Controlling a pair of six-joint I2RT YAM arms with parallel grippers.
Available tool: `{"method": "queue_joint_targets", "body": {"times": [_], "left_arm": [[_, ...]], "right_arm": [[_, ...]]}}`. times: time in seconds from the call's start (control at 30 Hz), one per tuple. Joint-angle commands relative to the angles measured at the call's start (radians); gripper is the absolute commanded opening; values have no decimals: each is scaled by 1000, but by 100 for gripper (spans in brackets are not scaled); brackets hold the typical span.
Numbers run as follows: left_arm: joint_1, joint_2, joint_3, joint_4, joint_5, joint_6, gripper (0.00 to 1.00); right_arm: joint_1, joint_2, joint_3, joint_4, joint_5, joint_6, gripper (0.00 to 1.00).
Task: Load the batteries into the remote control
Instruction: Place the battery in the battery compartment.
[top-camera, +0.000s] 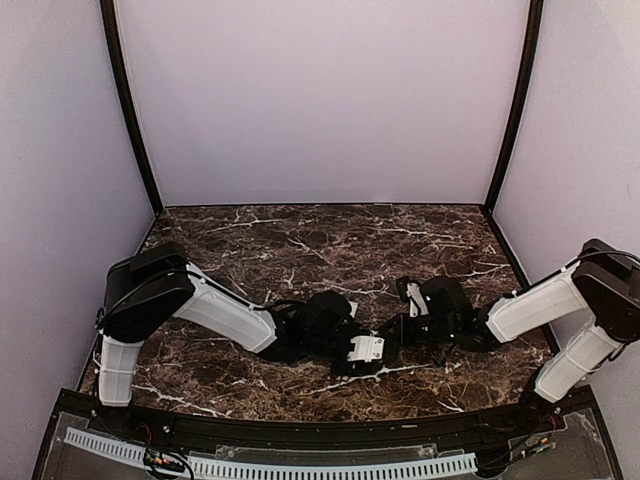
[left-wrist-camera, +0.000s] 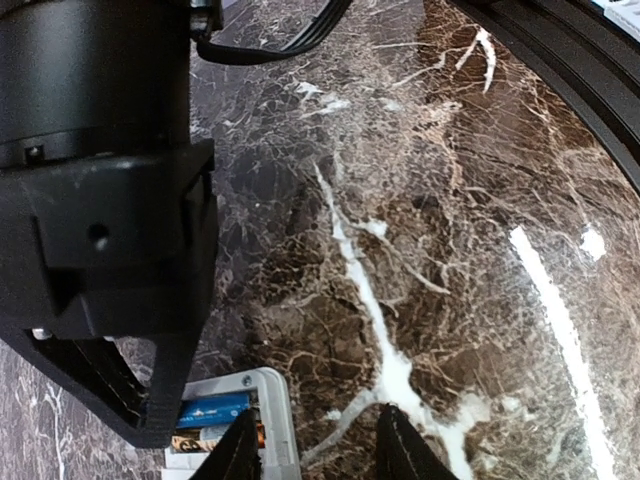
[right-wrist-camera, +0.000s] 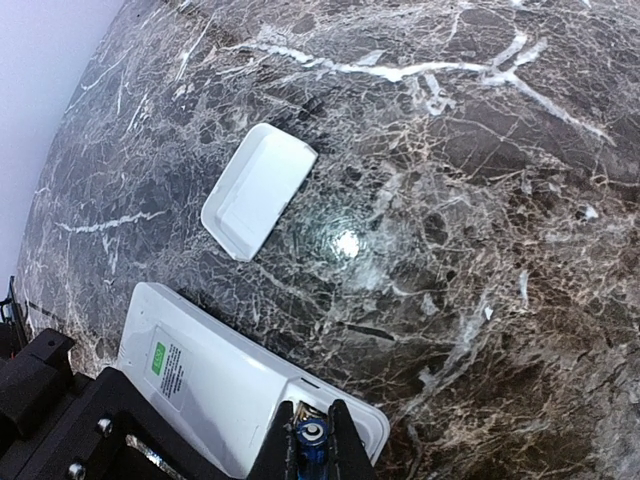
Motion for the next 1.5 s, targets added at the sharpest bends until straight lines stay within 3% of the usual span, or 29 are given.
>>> {"method": "queue_joint_targets", "body": {"times": [0.0, 0.13, 0.27, 0.33, 0.7, 1.13, 1.47], "left_arm": [[-8, 5, 27, 29, -37, -34, 40], [-12, -52, 17, 0, -77, -136, 45], [-15, -95, -12, -22, -130, -144, 64], [-9, -90, -18, -36, -193, -114, 69], [26, -62, 80, -205, -114, -225, 79], [43, 29, 208, -418, -29, -127, 78], [49, 31, 202, -442, -69, -111, 76]], "right_arm": [[11, 34, -52, -156, -11, 28, 0], [16, 26, -64, -159, 8, 65, 0], [30, 31, -72, -154, 22, 104, 0], [36, 29, -77, -158, 31, 125, 0], [95, 10, -109, -123, 46, 235, 0], [102, -40, -98, -194, 89, 216, 0], [102, -38, -73, -226, 105, 180, 7]]}}
